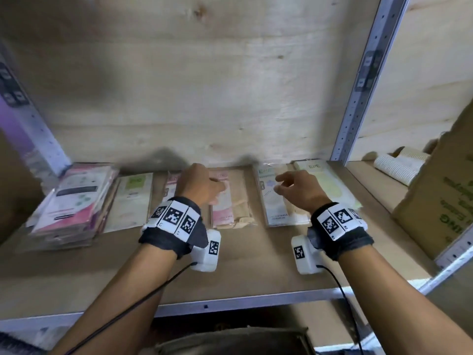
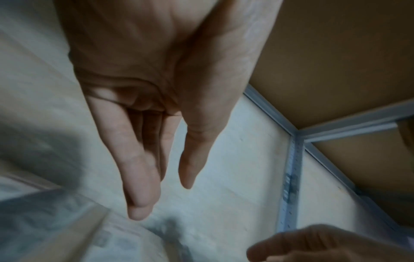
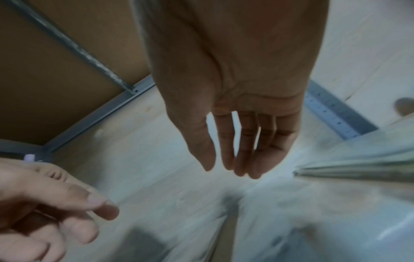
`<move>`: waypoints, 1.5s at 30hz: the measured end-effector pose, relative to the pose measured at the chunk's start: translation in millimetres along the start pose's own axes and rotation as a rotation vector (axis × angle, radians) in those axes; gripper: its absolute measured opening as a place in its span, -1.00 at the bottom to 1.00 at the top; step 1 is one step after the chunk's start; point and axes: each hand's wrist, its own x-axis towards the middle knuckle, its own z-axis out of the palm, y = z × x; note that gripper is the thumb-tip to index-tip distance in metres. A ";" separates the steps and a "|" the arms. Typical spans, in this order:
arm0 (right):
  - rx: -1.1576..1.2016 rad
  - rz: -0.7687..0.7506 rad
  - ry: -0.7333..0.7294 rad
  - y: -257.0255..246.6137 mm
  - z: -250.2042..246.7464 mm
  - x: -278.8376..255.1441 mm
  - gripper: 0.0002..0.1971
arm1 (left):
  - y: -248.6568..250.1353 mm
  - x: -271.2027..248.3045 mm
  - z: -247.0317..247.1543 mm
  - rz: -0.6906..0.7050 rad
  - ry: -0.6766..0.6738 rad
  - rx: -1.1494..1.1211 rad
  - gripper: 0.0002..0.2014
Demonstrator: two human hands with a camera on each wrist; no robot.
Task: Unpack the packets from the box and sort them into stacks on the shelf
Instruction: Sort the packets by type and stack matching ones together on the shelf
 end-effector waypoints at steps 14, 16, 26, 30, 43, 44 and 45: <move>0.242 -0.183 -0.473 -181.2 164.7 -14.8 -0.82 | -118.1 -45.5 -178.9 -0.141 0.368 -0.160 -0.82; 0.183 -0.191 -0.473 -203.6 187.2 -7.6 -0.73 | -124.4 -49.5 -186.7 -0.129 0.373 -0.132 -0.79; 0.097 0.002 -0.429 -253.6 228.7 15.2 -0.63 | -152.6 -50.6 -210.5 -0.122 0.361 -0.099 -0.79; 0.232 0.124 -0.368 -251.5 226.1 17.8 -0.53 | -160.2 -50.5 -216.0 -0.125 0.359 -0.115 -0.81; 0.438 -0.058 -0.322 -206.4 174.5 -3.3 -0.94 | -139.5 -32.3 -185.8 -0.209 0.289 -0.560 -0.81; 0.478 -0.103 -0.299 -200.4 164.1 -7.6 -0.94 | -132.7 -32.0 -180.4 -0.236 0.246 -0.640 -0.76; 0.508 -0.154 -0.273 -195.2 153.8 -11.9 -0.93 | -126.1 -31.5 -175.4 -0.247 0.201 -0.714 -0.72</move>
